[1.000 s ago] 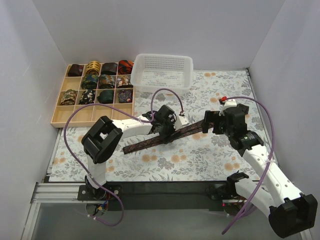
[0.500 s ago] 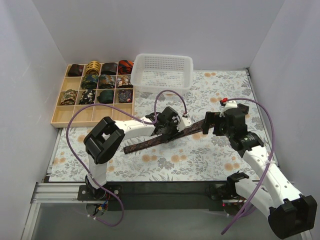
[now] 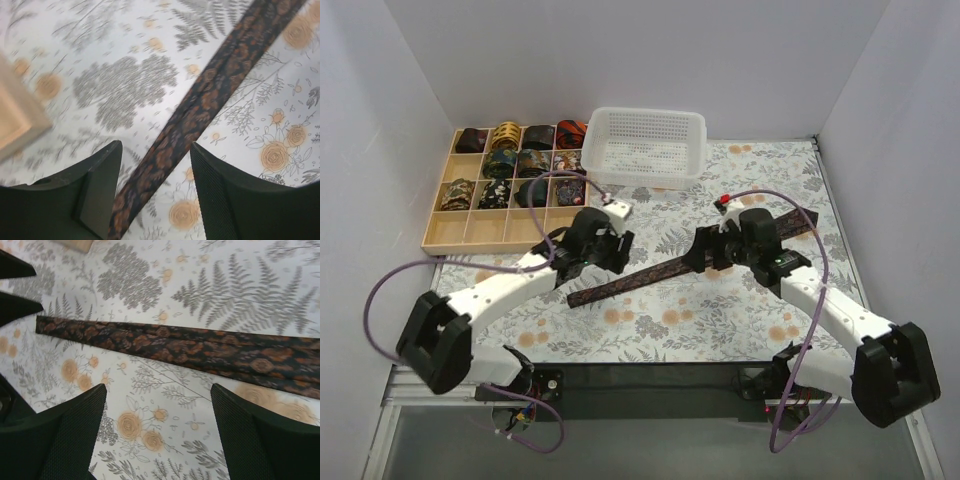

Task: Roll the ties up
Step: Roll the tie

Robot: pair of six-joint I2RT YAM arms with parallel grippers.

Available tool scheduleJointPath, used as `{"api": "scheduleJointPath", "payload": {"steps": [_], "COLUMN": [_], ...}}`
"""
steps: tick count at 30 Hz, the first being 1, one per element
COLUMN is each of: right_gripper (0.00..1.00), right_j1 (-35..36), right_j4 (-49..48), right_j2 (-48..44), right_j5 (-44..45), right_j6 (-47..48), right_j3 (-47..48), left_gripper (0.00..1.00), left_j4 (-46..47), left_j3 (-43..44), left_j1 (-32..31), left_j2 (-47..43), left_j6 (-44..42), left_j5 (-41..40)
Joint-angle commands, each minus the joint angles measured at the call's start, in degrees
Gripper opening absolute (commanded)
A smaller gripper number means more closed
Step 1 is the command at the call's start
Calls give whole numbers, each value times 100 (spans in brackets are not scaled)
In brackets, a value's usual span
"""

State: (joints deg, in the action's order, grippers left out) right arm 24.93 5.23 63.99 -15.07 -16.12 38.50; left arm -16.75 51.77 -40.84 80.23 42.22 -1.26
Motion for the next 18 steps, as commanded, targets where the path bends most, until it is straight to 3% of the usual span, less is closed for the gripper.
{"api": "scheduleJointPath", "payload": {"steps": [1, 7, 12, 18], "right_gripper": [75, 62, 41, 33], "right_j1": [616, 1488, 2051, 2420], "right_j4": [-1110, -1490, -1902, -2175], "right_j2": [596, 2011, 3038, 3935], "right_j5": [-708, -918, -1252, -1568], "right_j6": [-233, -330, -655, -901], "right_j3": [183, 912, 1607, 2248], "left_gripper": [50, 33, 23, 5], "left_j4": [-301, -820, -1111, -944], "left_j3": [-991, -2055, -2215, -2259], "left_j1": [602, 1306, 1474, 1482], "left_j2": [-1285, -2624, -2670, -2364], "left_j6": [1453, 1904, 2027, 1992], "left_j5": [-173, -349, -445, -191]}}
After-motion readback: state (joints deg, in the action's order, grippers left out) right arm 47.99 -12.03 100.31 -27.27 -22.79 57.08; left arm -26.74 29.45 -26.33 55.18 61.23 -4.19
